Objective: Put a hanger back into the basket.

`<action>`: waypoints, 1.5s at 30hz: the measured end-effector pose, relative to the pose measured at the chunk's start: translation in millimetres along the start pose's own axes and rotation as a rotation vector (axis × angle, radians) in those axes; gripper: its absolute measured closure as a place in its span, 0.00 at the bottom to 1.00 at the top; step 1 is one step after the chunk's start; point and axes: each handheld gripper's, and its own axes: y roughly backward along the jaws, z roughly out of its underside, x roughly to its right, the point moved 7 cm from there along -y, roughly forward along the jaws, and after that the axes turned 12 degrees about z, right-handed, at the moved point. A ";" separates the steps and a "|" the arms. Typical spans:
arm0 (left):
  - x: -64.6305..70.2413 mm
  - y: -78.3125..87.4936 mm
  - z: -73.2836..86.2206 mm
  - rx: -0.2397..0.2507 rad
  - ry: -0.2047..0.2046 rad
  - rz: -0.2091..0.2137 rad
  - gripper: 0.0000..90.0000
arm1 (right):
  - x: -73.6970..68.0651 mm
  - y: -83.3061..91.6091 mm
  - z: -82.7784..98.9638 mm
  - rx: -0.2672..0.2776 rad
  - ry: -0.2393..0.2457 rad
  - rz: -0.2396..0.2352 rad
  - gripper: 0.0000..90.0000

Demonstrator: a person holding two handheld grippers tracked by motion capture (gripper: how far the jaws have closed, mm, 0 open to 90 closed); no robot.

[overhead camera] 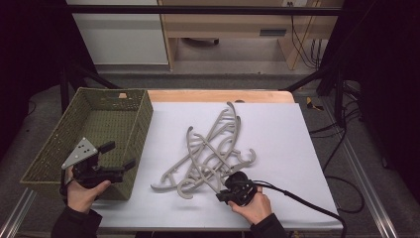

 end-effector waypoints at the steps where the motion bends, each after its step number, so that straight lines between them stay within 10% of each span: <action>1: 0.5 -0.5 0.2 -0.004 -0.006 0.001 0.05 | 1.5 1.8 -1.5 0.005 0.003 -0.001 0.91; 20: 28.5 -19.2 -1.3 -0.078 -0.094 0.078 0.05 | 26.4 53.0 -25.4 0.147 0.183 -0.162 0.91; 45: 92.3 -68.2 2.0 -0.365 -0.443 0.247 0.05 | 22.8 70.2 -16.8 0.064 0.316 -0.358 0.91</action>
